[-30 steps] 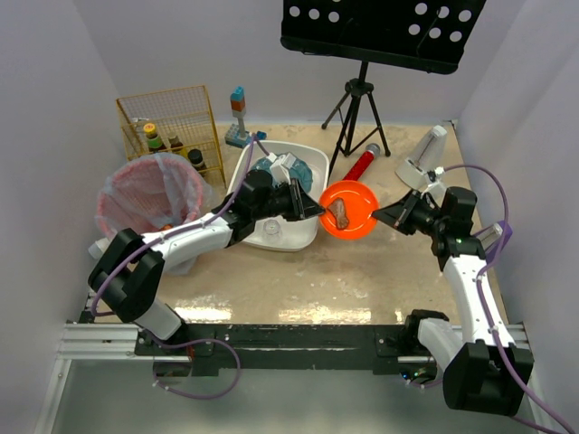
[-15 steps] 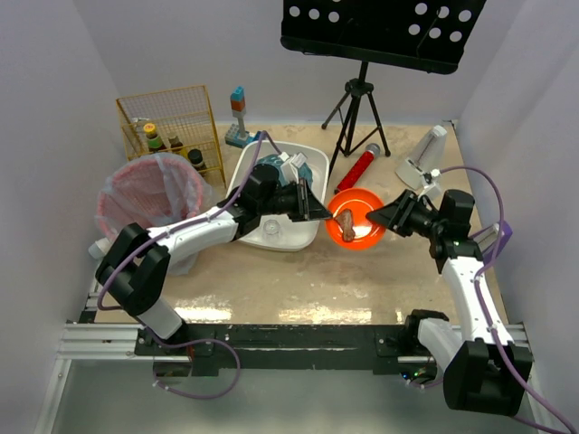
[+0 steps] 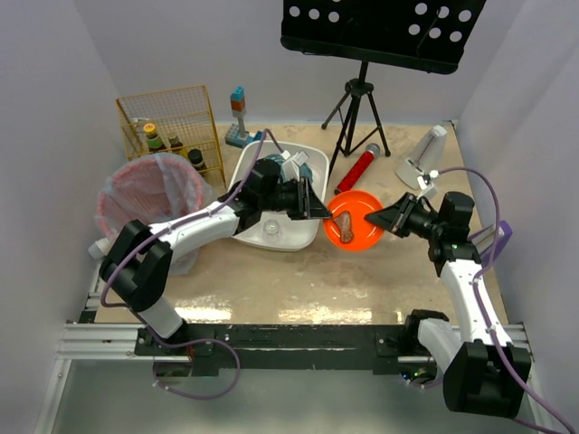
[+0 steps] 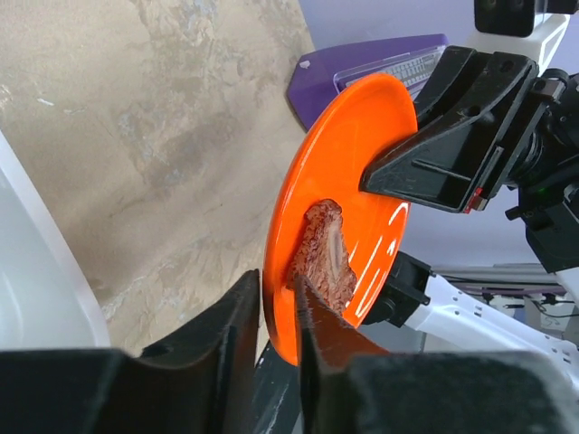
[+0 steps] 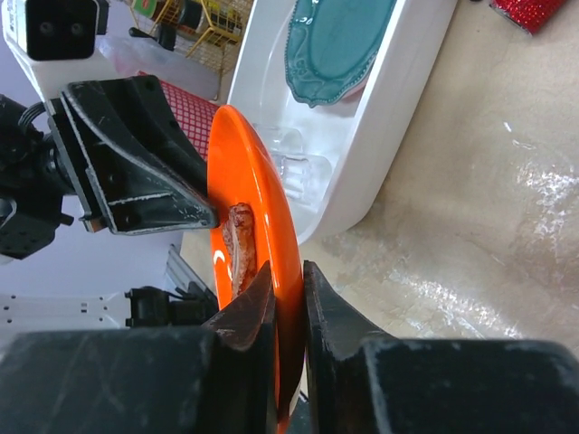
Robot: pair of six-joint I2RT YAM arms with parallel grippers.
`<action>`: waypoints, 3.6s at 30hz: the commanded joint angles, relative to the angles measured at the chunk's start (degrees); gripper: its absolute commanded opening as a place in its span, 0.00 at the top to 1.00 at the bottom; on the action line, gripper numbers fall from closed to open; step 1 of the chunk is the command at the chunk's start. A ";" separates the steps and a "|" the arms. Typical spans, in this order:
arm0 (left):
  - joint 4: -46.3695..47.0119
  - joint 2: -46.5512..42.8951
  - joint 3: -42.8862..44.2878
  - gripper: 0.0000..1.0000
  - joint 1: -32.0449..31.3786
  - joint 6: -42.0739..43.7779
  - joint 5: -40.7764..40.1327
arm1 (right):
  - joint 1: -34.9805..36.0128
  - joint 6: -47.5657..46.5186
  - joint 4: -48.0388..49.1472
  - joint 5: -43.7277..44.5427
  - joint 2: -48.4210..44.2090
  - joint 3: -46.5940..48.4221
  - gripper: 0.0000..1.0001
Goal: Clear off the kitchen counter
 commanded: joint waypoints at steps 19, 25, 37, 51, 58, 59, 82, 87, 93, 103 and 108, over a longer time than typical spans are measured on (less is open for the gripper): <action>-33.76 -23.29 17.82 0.45 4.88 20.30 -29.18 | 0.33 19.42 6.90 8.96 -6.49 3.46 1.00; -38.25 -29.45 21.87 0.41 4.79 22.76 -36.65 | 2.60 24.97 7.52 15.55 -6.24 7.15 1.00; -46.25 -33.24 29.87 0.40 4.79 24.17 -41.58 | 28.43 30.24 17.80 30.67 12.92 19.53 1.00; -49.59 -36.93 32.07 0.41 4.79 24.97 -45.80 | 50.85 40.00 20.96 48.16 29.08 35.01 1.00; -51.26 -39.13 31.98 0.41 4.79 24.96 -47.64 | 57.97 39.92 20.62 53.26 40.33 45.55 1.00; -51.61 -39.39 32.24 0.41 4.79 25.05 -48.08 | 58.94 39.74 20.01 53.88 41.83 47.30 1.00; -54.08 -44.49 33.74 0.41 4.79 25.23 -55.29 | 68.00 14.45 11.30 67.77 64.25 75.44 1.00; -54.60 -45.37 33.56 0.41 4.79 24.61 -56.26 | 69.75 5.83 13.05 71.19 64.87 78.08 1.00; -54.69 -45.19 33.30 0.41 4.79 24.52 -55.73 | 71.69 -5.51 16.57 74.71 65.75 79.66 1.00; -54.78 -45.46 33.03 0.40 4.79 24.79 -56.53 | 73.98 -23.18 27.63 77.53 64.08 73.44 1.00; -54.61 -45.46 32.77 0.39 4.88 24.79 -56.44 | 74.42 -27.22 30.19 77.96 63.11 71.76 1.00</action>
